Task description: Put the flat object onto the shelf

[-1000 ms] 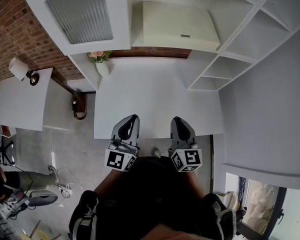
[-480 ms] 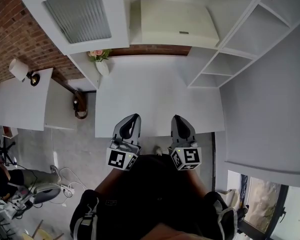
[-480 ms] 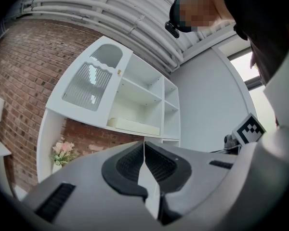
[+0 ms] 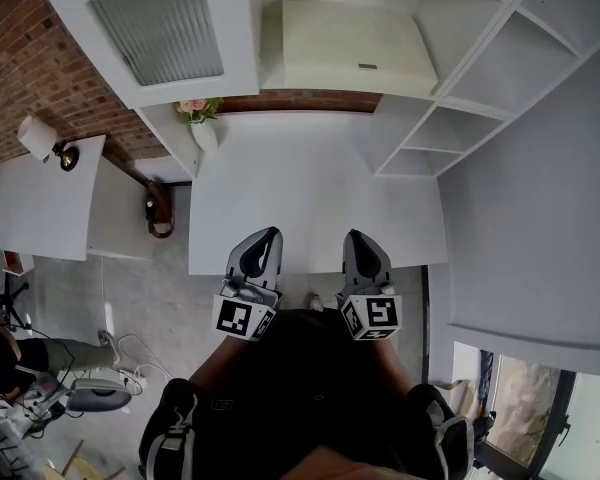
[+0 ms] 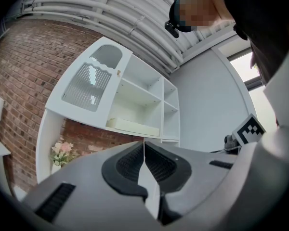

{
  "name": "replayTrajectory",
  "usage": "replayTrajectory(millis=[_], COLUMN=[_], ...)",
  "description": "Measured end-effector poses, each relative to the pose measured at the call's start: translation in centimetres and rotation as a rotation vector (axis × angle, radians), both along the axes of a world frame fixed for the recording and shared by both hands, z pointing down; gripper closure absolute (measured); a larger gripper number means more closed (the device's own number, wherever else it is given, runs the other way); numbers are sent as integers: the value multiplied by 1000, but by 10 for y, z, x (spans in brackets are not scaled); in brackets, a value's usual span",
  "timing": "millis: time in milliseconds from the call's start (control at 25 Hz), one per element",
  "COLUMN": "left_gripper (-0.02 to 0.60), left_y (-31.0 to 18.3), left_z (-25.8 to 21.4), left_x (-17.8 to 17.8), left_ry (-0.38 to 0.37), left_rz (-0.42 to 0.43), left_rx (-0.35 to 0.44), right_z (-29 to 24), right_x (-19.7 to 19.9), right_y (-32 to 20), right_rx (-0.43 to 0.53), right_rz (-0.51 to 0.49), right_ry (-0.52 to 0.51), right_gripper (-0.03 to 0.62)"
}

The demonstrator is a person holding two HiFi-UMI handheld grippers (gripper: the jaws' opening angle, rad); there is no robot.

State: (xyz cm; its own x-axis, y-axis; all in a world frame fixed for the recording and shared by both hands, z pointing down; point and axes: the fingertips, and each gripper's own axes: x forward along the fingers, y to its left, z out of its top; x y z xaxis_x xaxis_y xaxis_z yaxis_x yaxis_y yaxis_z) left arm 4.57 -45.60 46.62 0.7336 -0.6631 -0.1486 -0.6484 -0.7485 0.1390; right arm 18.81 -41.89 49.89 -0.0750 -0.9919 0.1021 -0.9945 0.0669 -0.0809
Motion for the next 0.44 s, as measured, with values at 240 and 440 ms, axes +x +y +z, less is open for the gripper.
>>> replayTrajectory(millis=[240, 440], left_gripper=[566, 566], left_y=[0, 1], left_z=[2, 2], left_x=[0, 1], left_ry=[-3, -3], left_rz=[-1, 7], left_rx=[-5, -5], right_z=[0, 0], right_x=[0, 1], right_y=[1, 1], right_rx=[0, 2], right_rz=[0, 0], right_ry=[-2, 6], right_gripper=[556, 556])
